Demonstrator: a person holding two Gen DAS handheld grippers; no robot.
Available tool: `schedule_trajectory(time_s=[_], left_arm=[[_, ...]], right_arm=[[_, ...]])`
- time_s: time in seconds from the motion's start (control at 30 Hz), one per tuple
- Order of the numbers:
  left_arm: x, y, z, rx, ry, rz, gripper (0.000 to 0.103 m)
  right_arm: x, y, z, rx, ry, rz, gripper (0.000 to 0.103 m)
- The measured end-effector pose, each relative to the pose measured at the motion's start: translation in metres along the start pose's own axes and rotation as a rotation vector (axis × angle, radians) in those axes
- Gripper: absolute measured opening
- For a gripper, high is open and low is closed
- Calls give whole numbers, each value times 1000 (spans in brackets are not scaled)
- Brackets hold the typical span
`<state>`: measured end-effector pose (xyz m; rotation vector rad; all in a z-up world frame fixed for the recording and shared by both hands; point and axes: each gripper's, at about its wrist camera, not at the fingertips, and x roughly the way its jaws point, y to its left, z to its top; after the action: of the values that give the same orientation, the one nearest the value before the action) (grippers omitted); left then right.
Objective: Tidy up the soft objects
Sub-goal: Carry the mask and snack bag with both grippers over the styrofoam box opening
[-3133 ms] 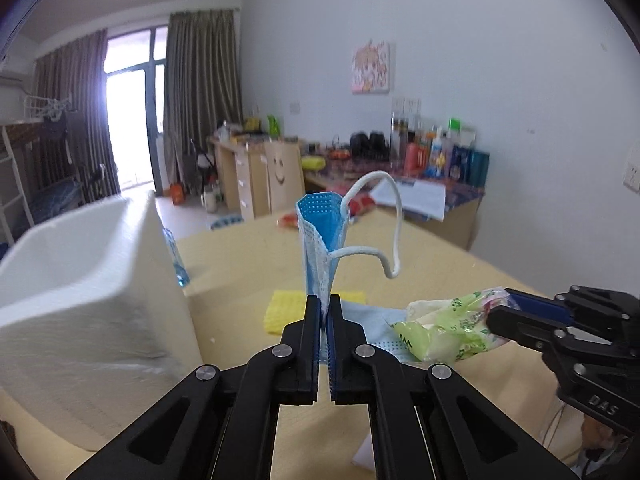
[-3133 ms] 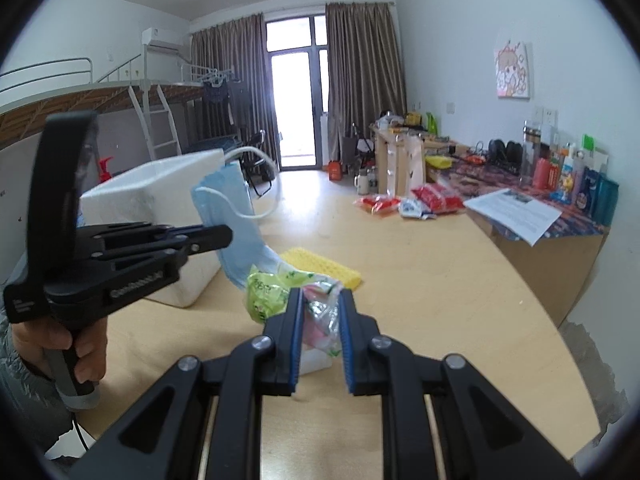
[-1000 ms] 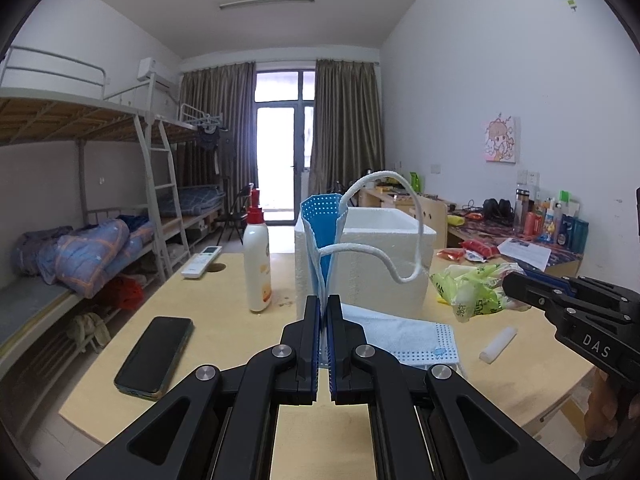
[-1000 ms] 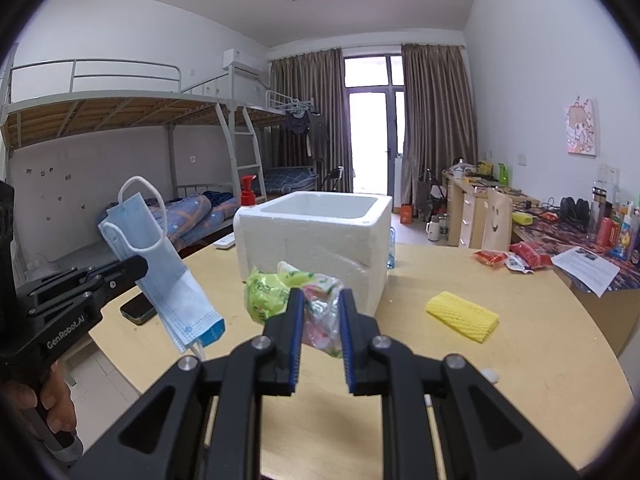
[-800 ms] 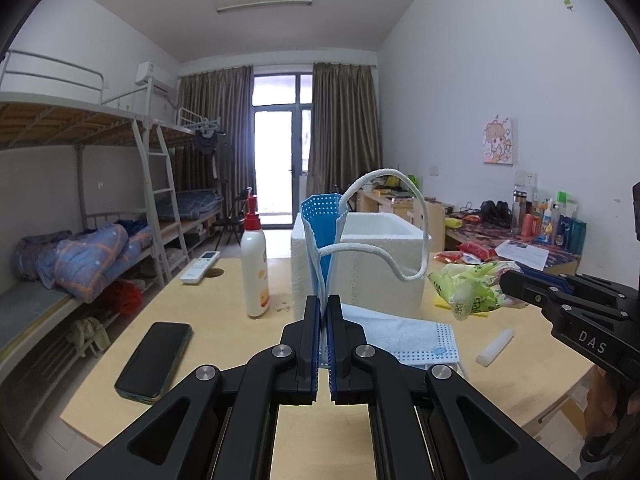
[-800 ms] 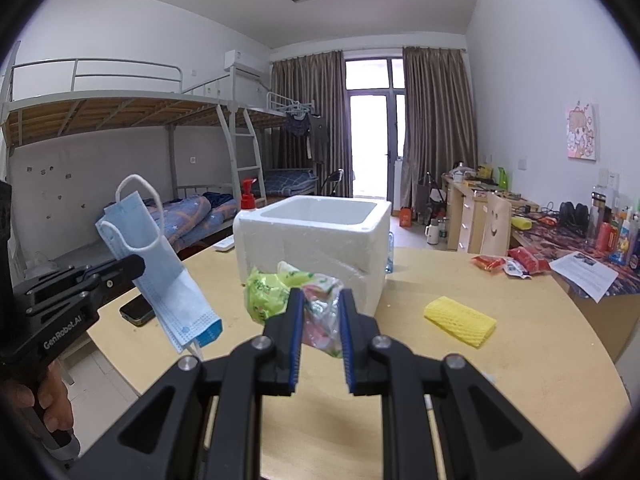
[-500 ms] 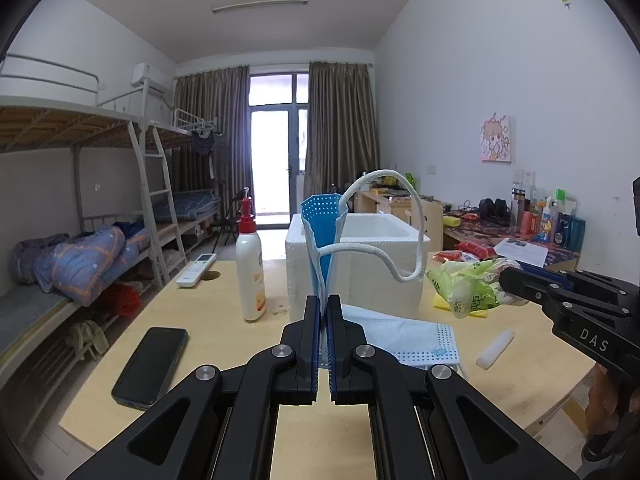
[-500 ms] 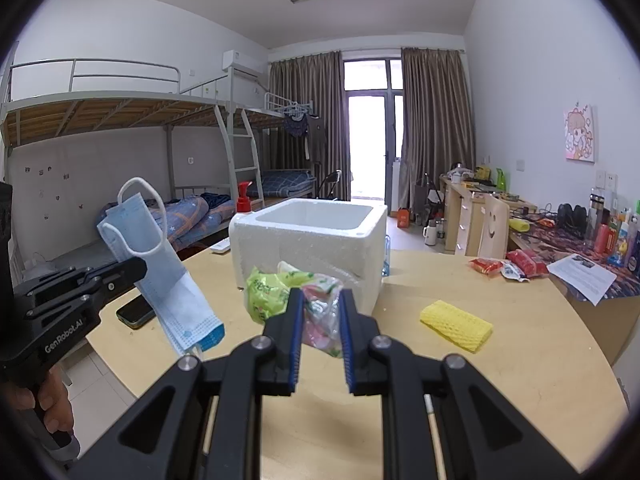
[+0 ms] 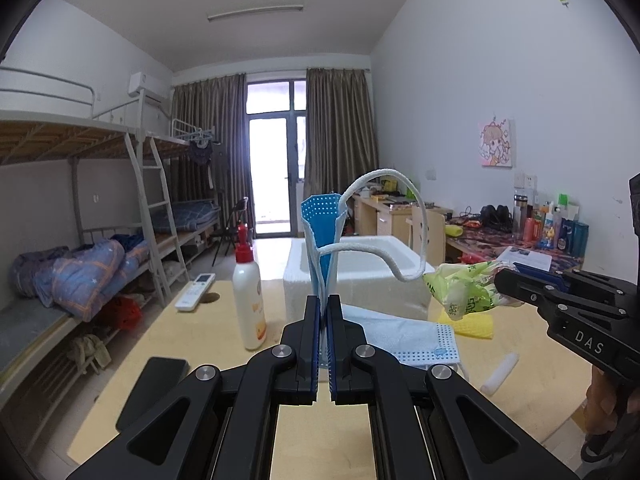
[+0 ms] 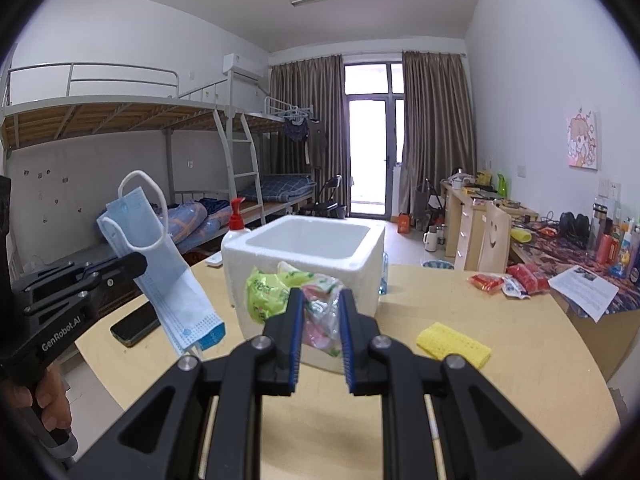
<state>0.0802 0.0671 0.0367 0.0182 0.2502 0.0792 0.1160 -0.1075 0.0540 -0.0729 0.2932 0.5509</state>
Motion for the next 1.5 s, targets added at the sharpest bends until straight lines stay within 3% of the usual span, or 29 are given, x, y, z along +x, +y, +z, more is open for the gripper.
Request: schedule_trajectory(time_s=[0.43, 0.87, 1.5], left_arm=[[18, 3, 34, 6, -20, 6, 3], [35, 8, 50, 19, -21, 19, 3], [94, 24, 74, -16, -1, 8, 3]], right_arm=[[15, -7, 36, -12, -30, 8, 20], [38, -14, 49, -20, -30, 21, 20], [91, -16, 71, -25, 7, 9, 20]])
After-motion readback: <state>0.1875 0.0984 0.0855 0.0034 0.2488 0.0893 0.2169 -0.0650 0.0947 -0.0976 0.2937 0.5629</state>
